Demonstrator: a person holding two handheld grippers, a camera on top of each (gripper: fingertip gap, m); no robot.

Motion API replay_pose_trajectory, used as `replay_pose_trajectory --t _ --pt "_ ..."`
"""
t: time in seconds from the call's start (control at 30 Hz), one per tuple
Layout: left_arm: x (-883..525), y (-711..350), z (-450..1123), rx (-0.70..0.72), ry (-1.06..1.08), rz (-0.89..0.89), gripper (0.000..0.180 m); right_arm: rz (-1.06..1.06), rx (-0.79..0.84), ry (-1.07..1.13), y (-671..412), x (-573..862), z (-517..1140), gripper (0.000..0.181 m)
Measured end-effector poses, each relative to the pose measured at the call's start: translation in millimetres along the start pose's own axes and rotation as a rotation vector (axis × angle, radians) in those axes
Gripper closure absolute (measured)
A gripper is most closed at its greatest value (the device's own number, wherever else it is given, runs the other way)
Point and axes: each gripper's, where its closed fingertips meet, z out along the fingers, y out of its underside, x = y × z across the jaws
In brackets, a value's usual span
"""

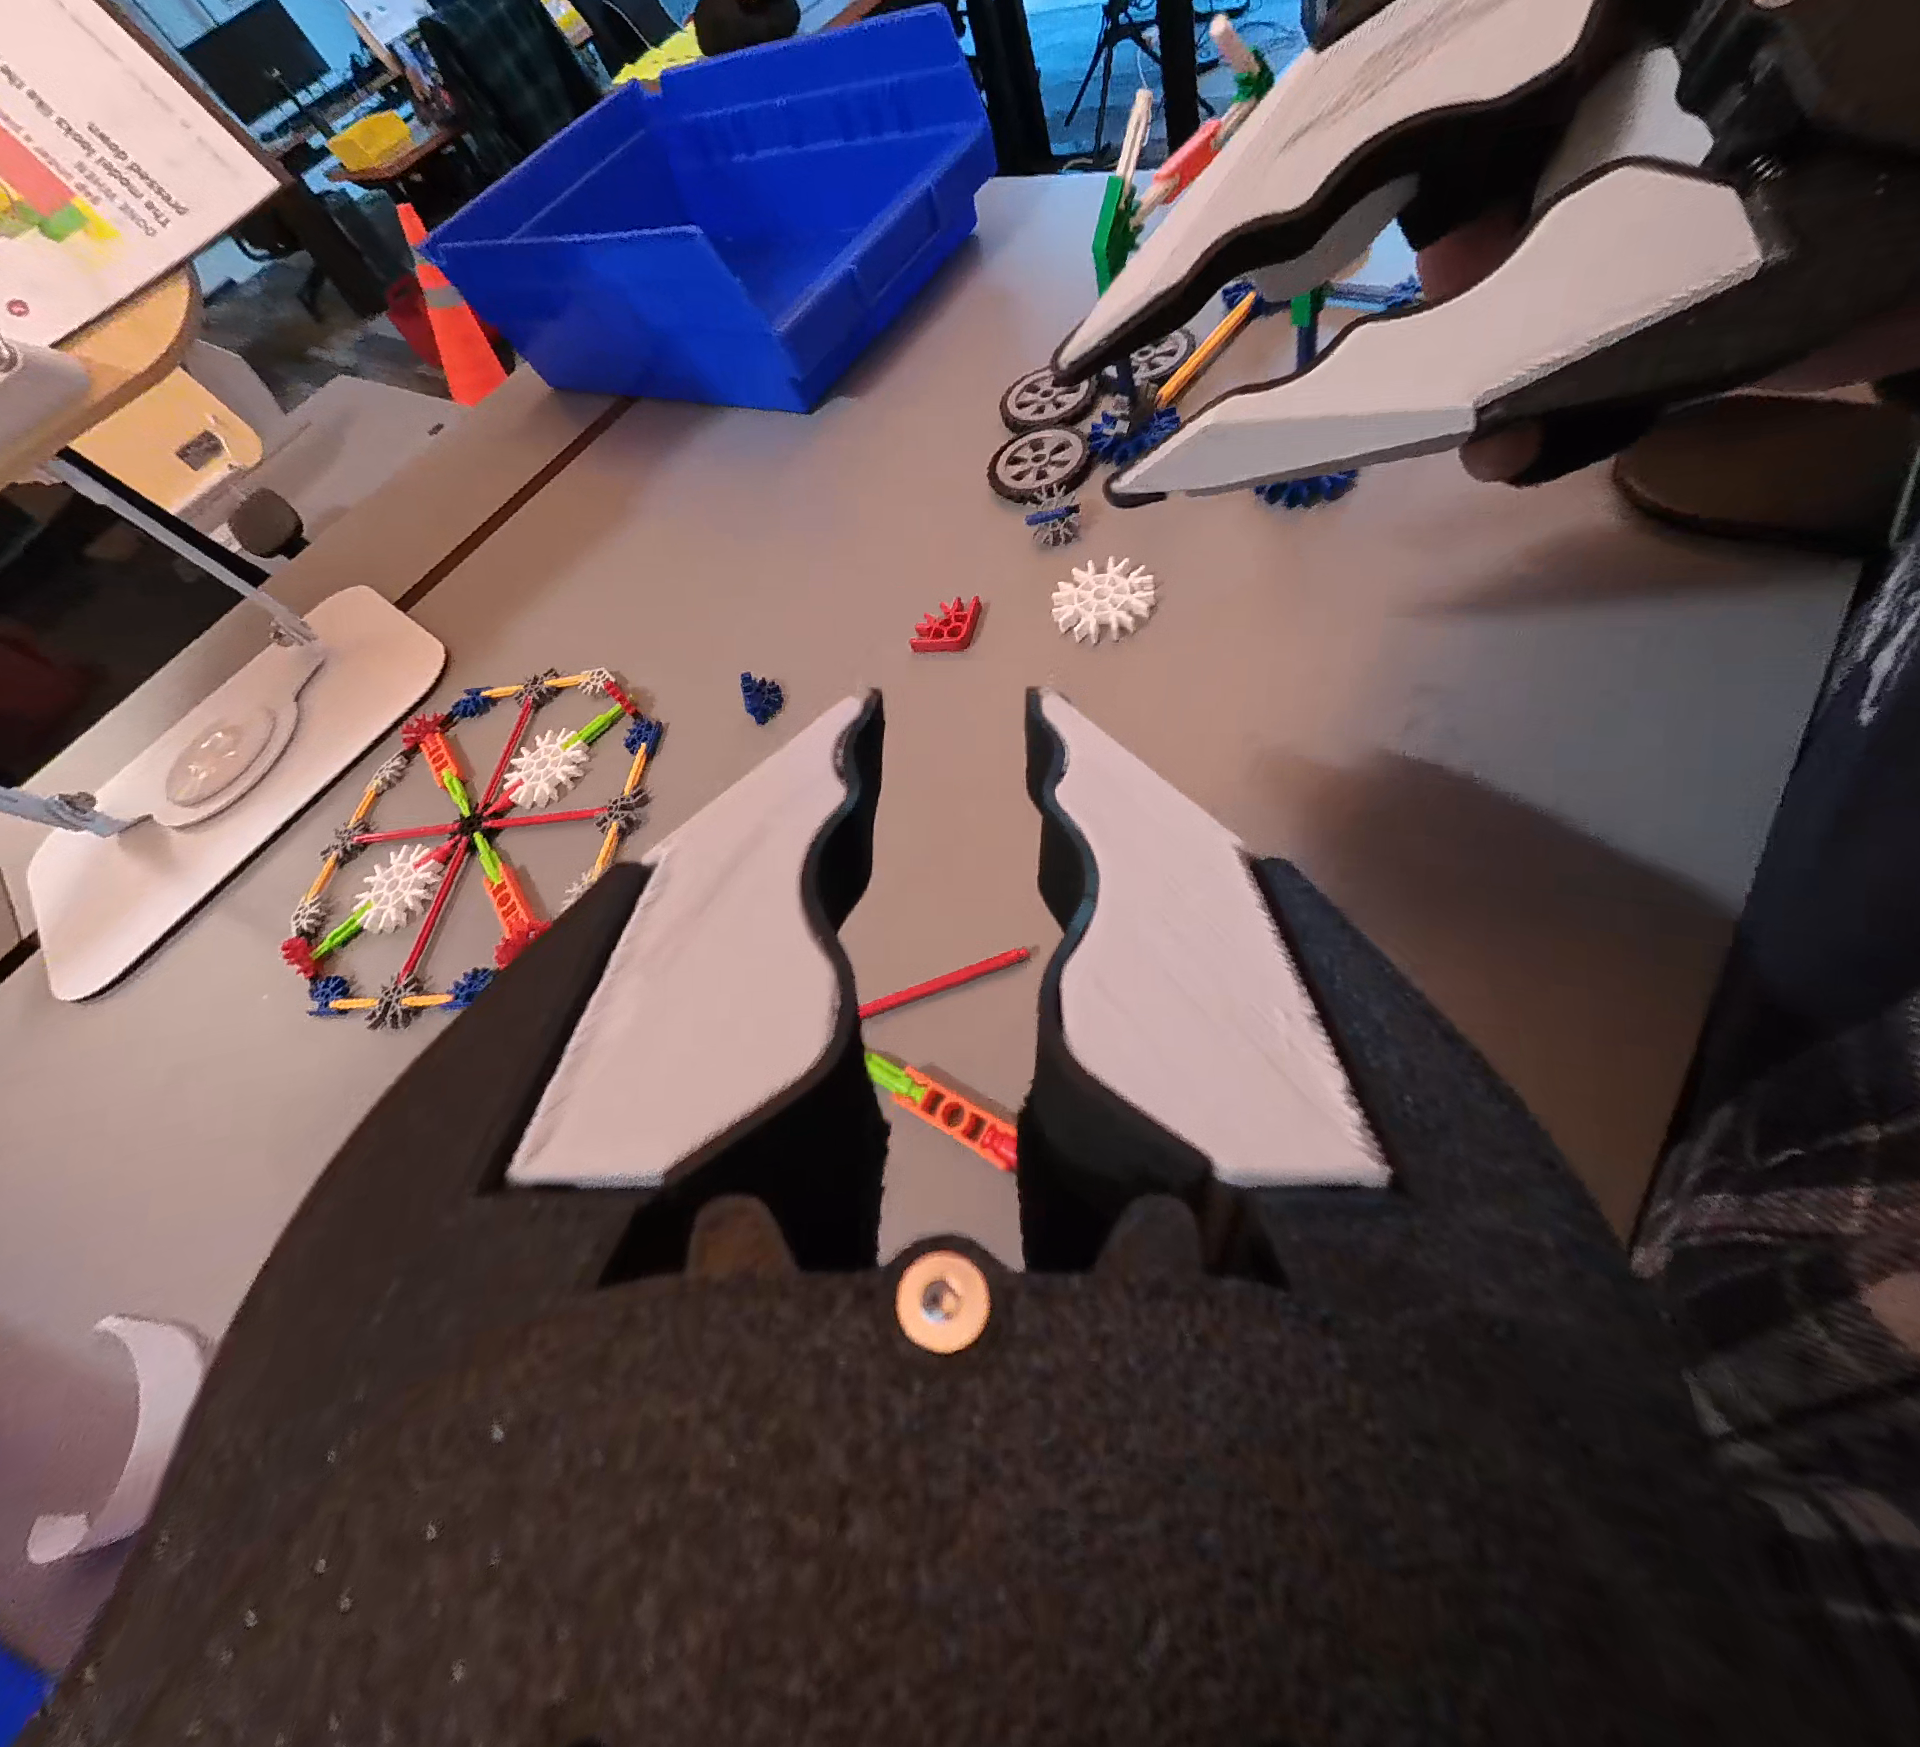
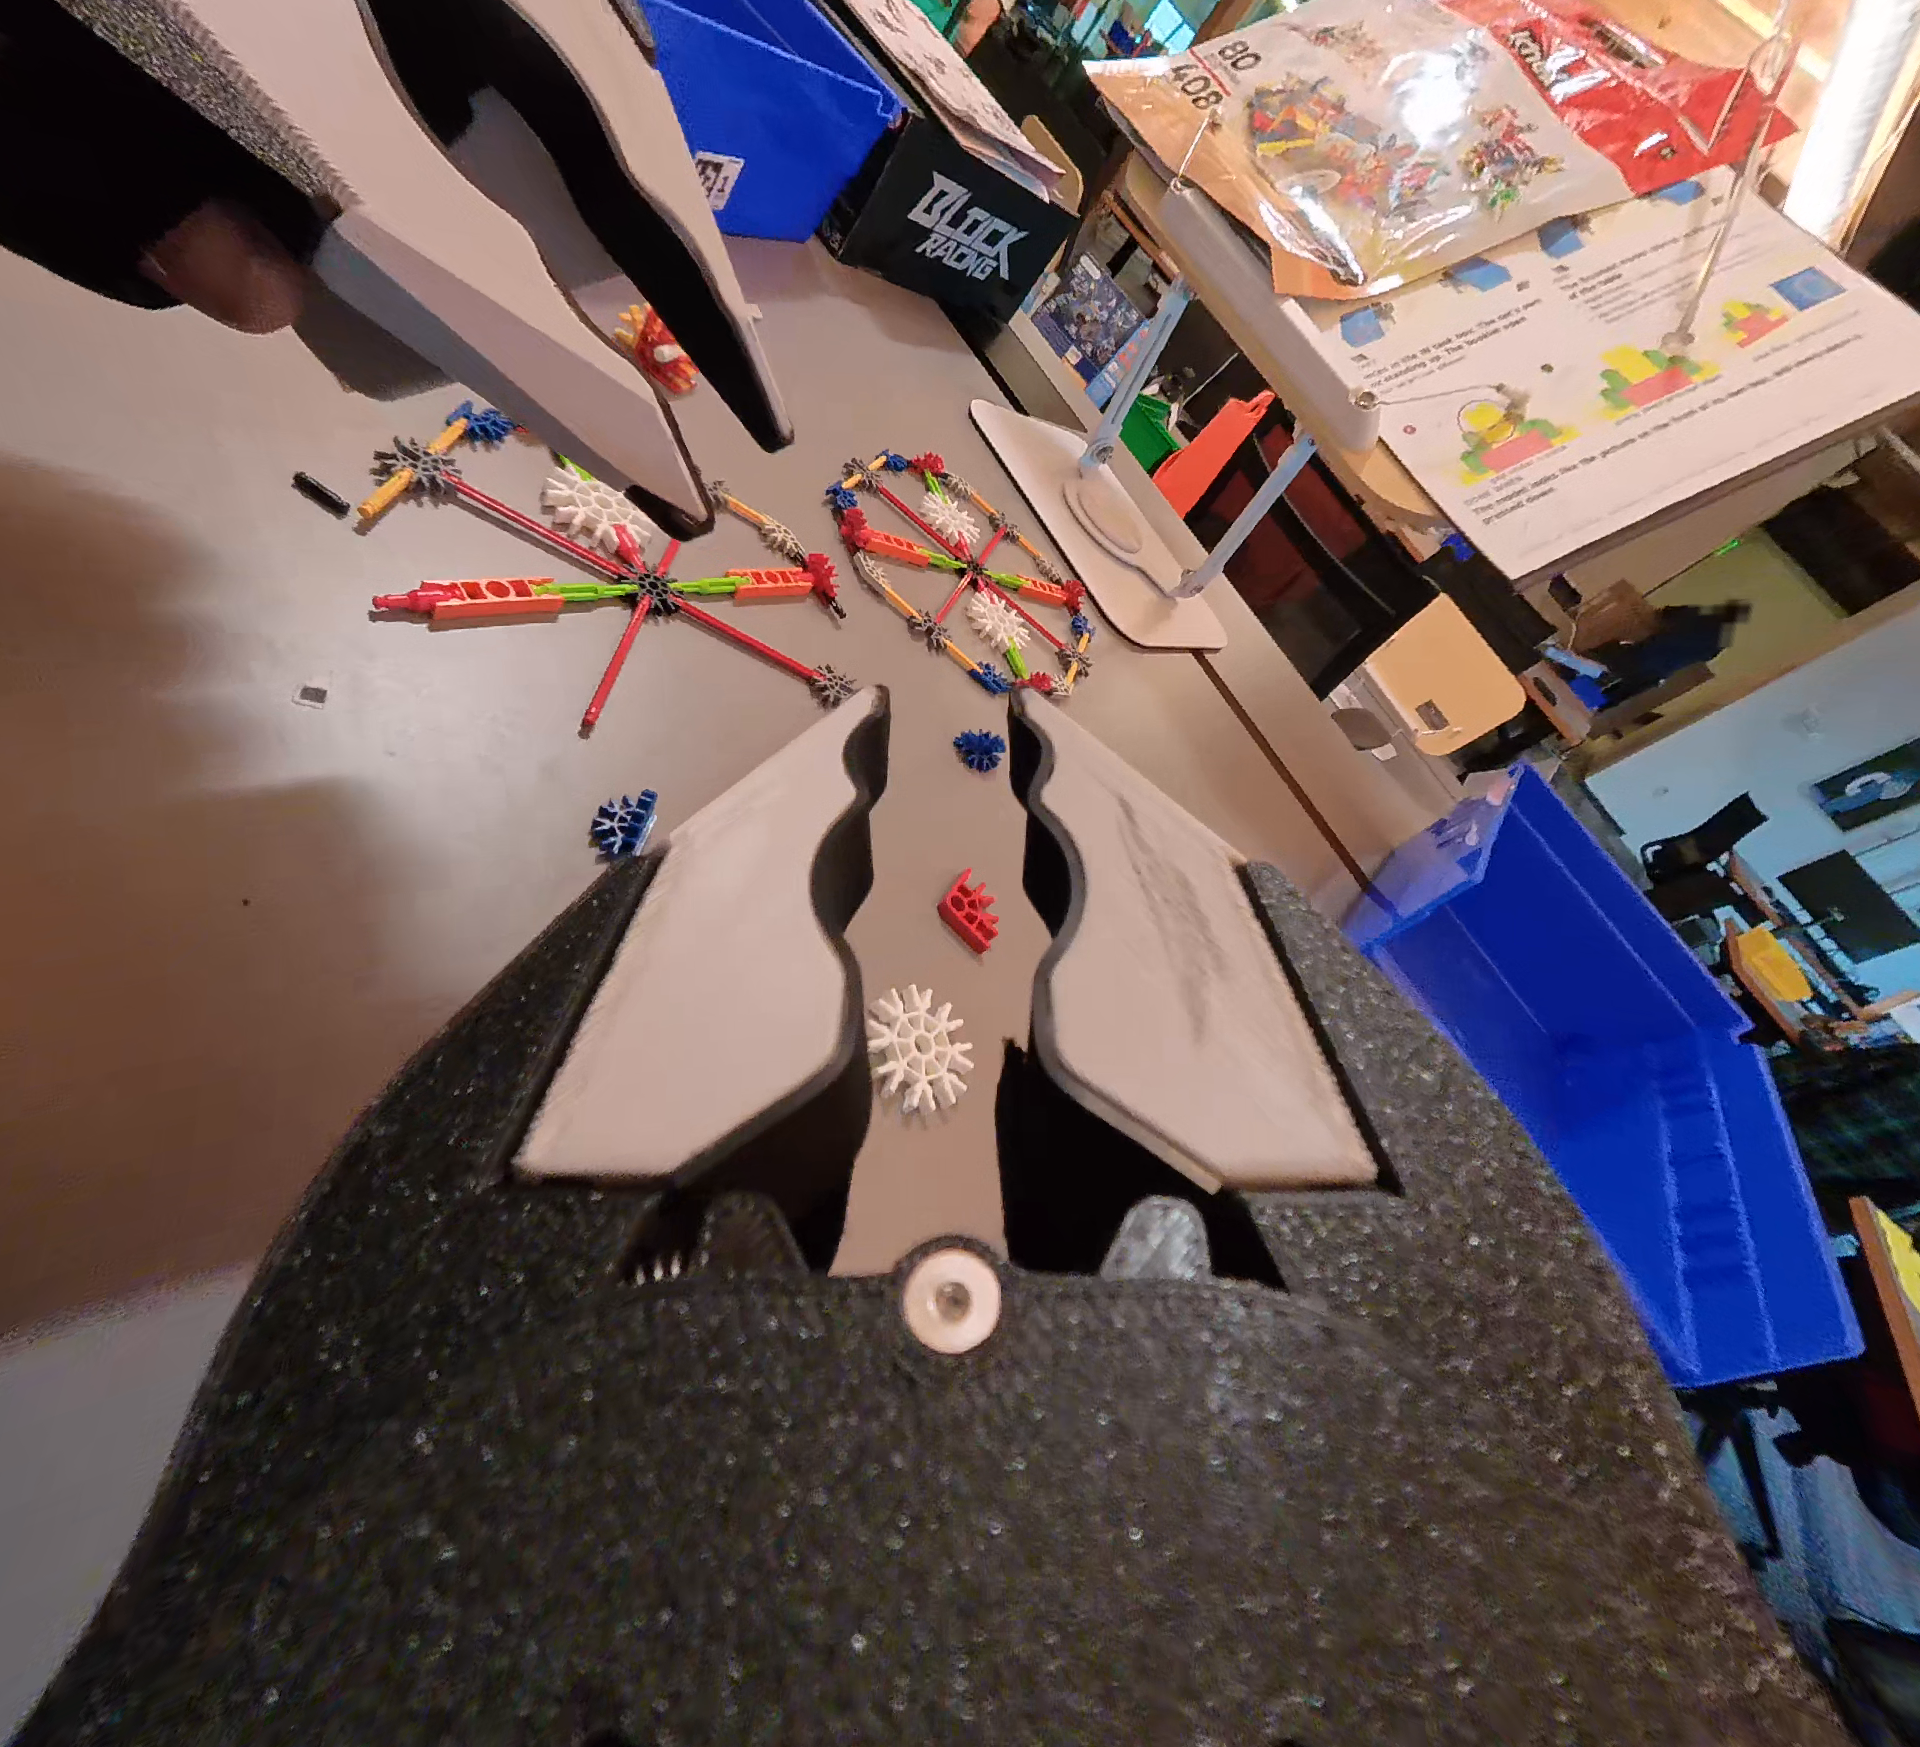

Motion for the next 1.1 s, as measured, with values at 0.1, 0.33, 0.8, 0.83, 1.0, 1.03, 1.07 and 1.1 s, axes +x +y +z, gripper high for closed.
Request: replay_pose_trajectory --t 0.1,0.33,0.8,0.83,1.0,1.03,1.07,1.1 --pt "0 2 0 -0.005 -0.003 0.009 0.155 -0.048 -0.006 0.019 1 -1 2 0.163" --pt "-4 6 -1 0.000 -0.003 -0.017 0.152 -0.121 0.007 0.053 -7 0 4 0.181" --pt "-28 45 -13 -0.104 -0.044 -0.175 0.122 0.285 -0.035 -0.130 17 -14 17 0.140" --pt "-31 48 -16 -0.110 -0.058 -0.197 0.119 0.301 -0.040 -0.144 18 -16 19 0.140" --pt "-52 73 -41 -0.138 -0.161 -0.284 0.107 0.350 -0.039 -0.203 16 -24 30 0.137" --pt "-56 78 -47 -0.146 -0.183 -0.295 0.106 0.358 -0.039 -0.216 15 -27 32 0.136" --pt "-60 85 -54 -0.159 -0.208 -0.305 0.106 0.362 -0.042 -0.226 15 -28 35 0.135" --pt "-64 91 -60 -0.172 -0.229 -0.317 0.105 0.361 -0.047 -0.232 14 -30 38 0.134"
